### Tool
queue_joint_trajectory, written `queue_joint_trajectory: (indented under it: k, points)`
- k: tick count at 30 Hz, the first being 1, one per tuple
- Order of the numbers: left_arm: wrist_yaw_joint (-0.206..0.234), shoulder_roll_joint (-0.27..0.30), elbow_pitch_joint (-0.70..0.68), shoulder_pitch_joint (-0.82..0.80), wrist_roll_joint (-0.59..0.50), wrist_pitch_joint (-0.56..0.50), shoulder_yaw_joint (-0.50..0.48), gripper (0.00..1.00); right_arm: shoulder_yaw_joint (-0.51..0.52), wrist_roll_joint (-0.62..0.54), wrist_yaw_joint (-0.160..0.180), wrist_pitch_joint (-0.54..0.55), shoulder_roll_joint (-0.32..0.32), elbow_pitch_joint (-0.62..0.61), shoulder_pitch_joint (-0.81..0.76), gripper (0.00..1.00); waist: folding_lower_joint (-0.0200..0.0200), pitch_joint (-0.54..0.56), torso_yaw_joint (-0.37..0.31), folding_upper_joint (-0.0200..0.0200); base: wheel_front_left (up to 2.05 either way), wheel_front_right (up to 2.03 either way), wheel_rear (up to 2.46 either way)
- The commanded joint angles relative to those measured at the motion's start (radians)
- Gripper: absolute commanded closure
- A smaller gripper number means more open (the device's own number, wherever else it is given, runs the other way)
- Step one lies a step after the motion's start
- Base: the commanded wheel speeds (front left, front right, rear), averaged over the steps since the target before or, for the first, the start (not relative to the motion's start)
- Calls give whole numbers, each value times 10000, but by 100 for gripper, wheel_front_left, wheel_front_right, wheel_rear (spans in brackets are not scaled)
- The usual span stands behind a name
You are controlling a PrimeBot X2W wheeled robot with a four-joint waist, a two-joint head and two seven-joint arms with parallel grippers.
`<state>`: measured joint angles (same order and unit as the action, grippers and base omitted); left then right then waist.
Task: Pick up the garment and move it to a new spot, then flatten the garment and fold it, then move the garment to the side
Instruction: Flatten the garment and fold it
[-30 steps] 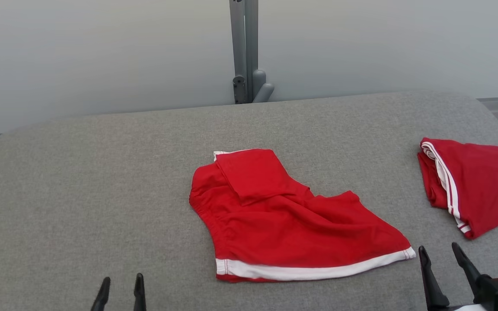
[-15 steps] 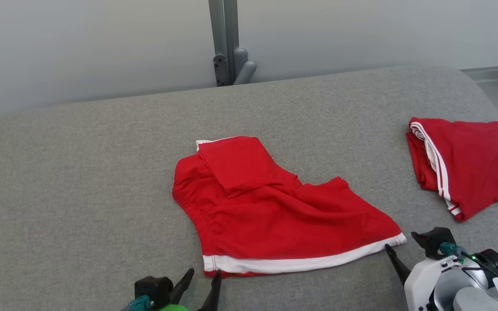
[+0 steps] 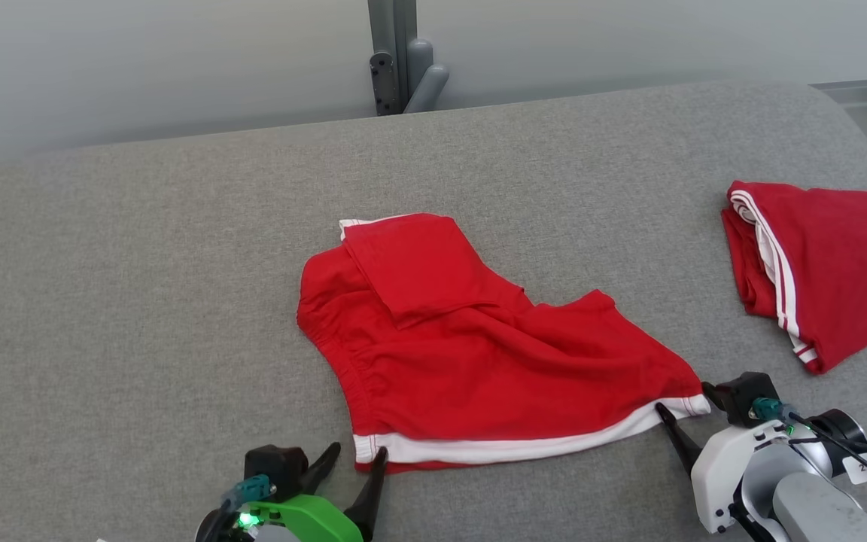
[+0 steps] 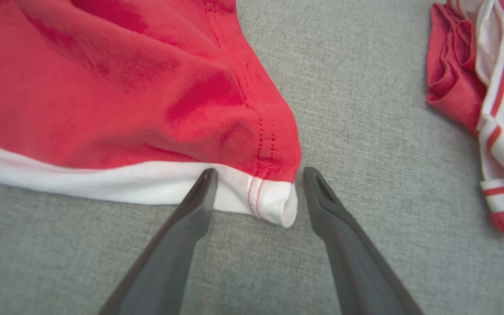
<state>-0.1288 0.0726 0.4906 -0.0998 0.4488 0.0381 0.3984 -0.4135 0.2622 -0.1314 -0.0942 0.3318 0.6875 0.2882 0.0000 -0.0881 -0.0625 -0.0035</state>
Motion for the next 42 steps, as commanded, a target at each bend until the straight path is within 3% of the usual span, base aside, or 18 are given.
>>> queue_joint_trajectory:
  k: [1, 6, 7, 8, 9, 10, 11, 17, 23, 29, 34, 38, 42]
  points:
    - [-6, 10, 52, -222, 126, 53, 104, 0, -123, 134, 15, -87, -7, 157, 127, 0, 0, -56, 4, 35, 0, 0, 0]
    - [-19, 46, 59, -307, 395, 0, 517, 0, -525, 417, 13, -247, -7, 534, 282, 3, 0, -112, 14, 35, 0, 0, 0]
    - [-20, 92, 46, -323, 472, -6, 618, 22, -652, 470, 13, -307, -6, 550, 328, 40, 0, -109, 9, 35, 0, 0, 0]
    - [-21, 139, 18, -341, 552, 34, 711, 55, -731, 577, 13, -362, 1, 597, 372, 80, 0, -105, 5, 35, 0, 0, 0]
    - [-21, 139, 18, -341, 552, 34, 711, 55, -731, 577, 13, -362, 1, 597, 372, 80, 0, -105, 5, 35, 0, 0, 0]
    - [-22, 173, -2, -352, 644, 80, 771, 72, -847, 669, 13, -398, 2, 633, 401, 100, 0, -94, 3, 35, 0, 0, 0]
    - [-22, 198, -29, -364, 722, 127, 822, 100, -947, 743, 13, -428, 19, 651, 432, 100, 0, -83, -6, 35, 0, 0, 0]
    - [-24, 512, -679, -291, 1434, 217, 1102, 100, -1179, 1431, 18, -694, 379, 362, 538, 100, 0, 77, -75, 35, 0, 0, 0]
    - [-3, 1248, -2883, 442, 2265, -192, 828, 100, -991, 2291, 18, -681, 1112, -1000, 96, 100, 0, 359, -326, 35, 0, 0, 0]
    - [563, 2074, -6547, 1446, 2783, -1327, 567, 100, -205, 4620, 15, 56, 2130, -4630, -1010, 100, 0, 553, -607, 35, 0, 0, 0]
    - [994, 2549, -9234, 1479, 3019, -2184, 287, 100, 1348, 6095, 12, 736, 2959, -7901, -1894, 100, 0, 445, -739, 35, 0, 0, 0]
    - [1229, 2913, -10640, 292, 3234, -3265, -82, 100, 2621, 6933, 9, 1337, 3360, -10000, -1845, 100, 0, -336, -750, 35, 0, 0, 0]
    - [1168, 3093, -10539, -2458, 3505, -4697, -402, 100, 3310, 7064, 9, 1901, 3655, -10606, -517, 100, 0, -1759, -644, 35, 0, 0, 0]
